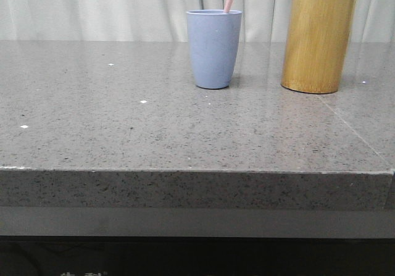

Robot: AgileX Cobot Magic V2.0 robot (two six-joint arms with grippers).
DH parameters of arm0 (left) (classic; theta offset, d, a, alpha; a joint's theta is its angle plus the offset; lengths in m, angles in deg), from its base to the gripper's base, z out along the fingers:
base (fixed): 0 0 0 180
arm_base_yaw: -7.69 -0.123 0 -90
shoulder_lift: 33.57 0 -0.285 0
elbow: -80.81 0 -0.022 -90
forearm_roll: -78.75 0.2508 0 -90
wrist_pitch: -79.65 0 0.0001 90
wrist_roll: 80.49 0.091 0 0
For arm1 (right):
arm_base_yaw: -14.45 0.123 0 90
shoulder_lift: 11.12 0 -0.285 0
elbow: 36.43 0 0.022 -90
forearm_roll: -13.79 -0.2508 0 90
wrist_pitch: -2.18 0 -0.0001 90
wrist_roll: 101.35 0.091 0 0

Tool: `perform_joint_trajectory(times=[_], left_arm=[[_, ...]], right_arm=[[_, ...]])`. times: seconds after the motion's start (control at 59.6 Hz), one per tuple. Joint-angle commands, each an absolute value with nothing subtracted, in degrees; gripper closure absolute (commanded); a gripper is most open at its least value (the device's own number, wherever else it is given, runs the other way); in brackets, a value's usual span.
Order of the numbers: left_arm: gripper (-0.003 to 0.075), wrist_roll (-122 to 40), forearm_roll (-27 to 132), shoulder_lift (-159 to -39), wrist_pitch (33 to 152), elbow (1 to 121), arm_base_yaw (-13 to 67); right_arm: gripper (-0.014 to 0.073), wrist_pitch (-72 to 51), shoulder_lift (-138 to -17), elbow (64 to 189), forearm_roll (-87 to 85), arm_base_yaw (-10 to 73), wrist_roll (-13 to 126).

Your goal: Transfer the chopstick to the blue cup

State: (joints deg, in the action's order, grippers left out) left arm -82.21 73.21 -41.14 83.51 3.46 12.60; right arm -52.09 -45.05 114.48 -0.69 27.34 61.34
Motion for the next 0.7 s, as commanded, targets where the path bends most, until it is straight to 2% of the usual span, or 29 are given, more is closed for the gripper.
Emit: perform_joint_trajectory(times=[0.0, 0.386, 0.486, 0.687], left_arm=[[0.0739, -82.63, 73.20, -39.83, 78.78, 2.72, 12.95], [0.0739, -82.63, 73.20, -39.83, 78.78, 2.72, 12.95], [0.0739, -82.63, 73.20, -39.83, 78.78, 2.72, 12.95], [0.0739, -82.63, 73.20, -39.83, 78.78, 2.72, 12.95]], right_arm=[[0.0711, -48.22, -45.49, 115.71, -0.87, 27.09, 61.25], [0.0711, -46.78, -44.77, 114.39, -0.44, 26.11, 60.98], [0.0711, -37.37, -41.13, 108.35, -0.43, 22.75, 60.98], [0.0711, -11.26, -28.15, 86.20, -2.89, 16.72, 60.98]])
